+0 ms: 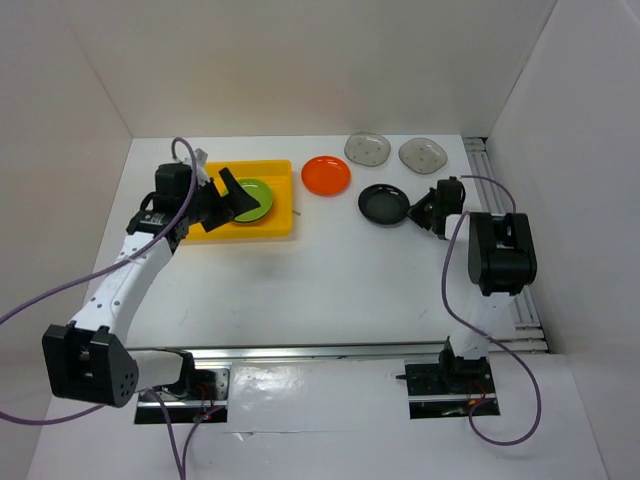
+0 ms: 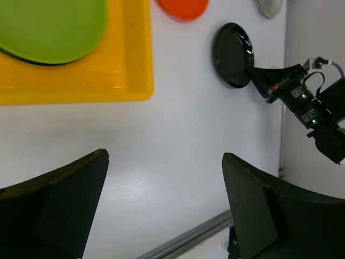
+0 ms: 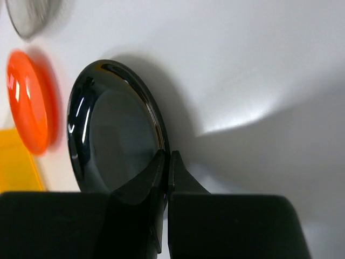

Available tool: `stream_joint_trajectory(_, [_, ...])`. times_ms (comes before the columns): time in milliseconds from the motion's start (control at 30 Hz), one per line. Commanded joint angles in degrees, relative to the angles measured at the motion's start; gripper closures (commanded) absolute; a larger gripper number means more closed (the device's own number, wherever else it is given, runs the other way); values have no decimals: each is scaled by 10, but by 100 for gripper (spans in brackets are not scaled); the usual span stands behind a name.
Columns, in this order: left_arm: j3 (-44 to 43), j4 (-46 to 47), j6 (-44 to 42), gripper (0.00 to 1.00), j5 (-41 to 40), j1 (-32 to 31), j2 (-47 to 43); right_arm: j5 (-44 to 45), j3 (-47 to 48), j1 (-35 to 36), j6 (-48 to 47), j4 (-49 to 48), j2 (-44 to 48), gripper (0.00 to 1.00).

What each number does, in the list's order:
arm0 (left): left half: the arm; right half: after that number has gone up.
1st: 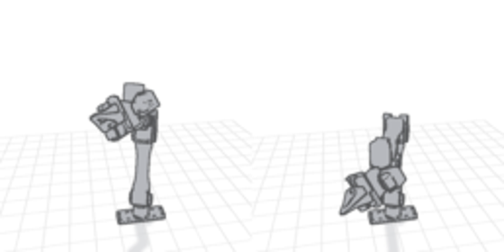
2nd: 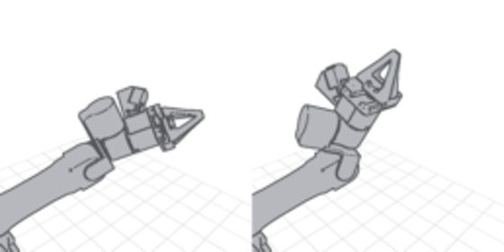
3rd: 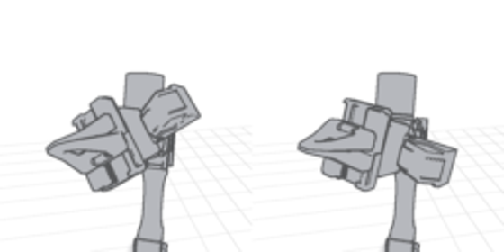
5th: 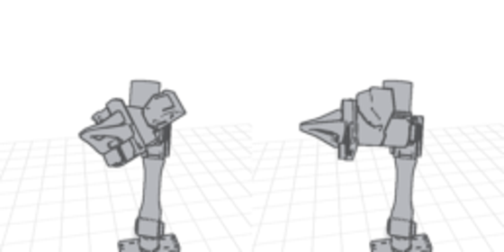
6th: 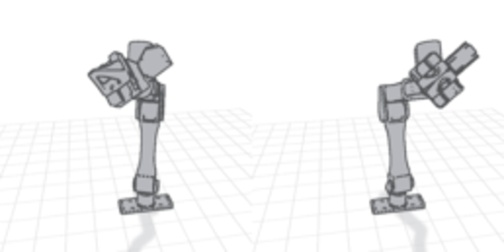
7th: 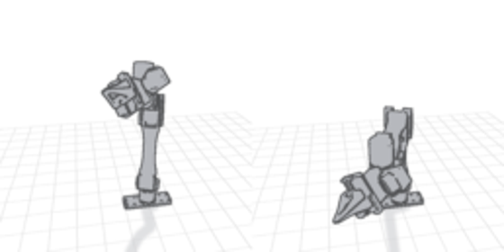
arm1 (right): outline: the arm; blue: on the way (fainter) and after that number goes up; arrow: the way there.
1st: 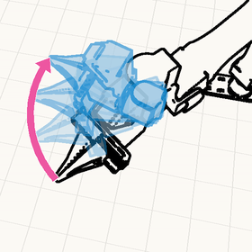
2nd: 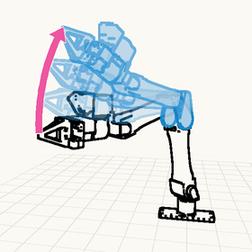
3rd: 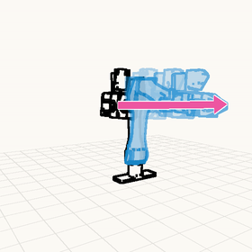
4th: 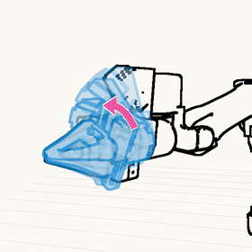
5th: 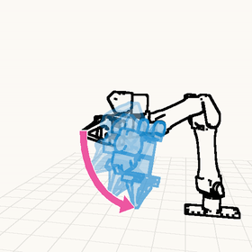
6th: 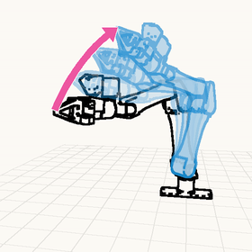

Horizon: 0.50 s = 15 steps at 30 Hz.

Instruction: Place the plates into the plastic bin on the countertop

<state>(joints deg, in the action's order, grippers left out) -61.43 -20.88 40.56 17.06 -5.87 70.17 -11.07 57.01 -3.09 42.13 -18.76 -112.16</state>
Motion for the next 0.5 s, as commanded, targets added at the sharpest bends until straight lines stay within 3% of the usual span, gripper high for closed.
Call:
stream_joint_trajectory(0, [-7,74,-14,0,74,-42,23,61,-72,36,-3,89,152,100])
stream_joint_trajectory(100, [-7,121,-4,0,100,-74,59,96,-121,73,2,117,297,100])
stream_joint_trajectory(200, [-14,148,-4,0,106,-126,94,96,-135,122,-29,160,370,100])
stream_joint_trajectory(300, [-26,164,-10,0,93,-160,117,22,-157,151,-55,150,423,100])
stream_joint_trajectory(333, [-26,174,-10,0,93,-174,131,-52,-172,151,-55,127,445,100])
stream_joint_trajectory(467, [-21,218,0,0,98,-194,151,-133,-210,157,-37,74,483,100])
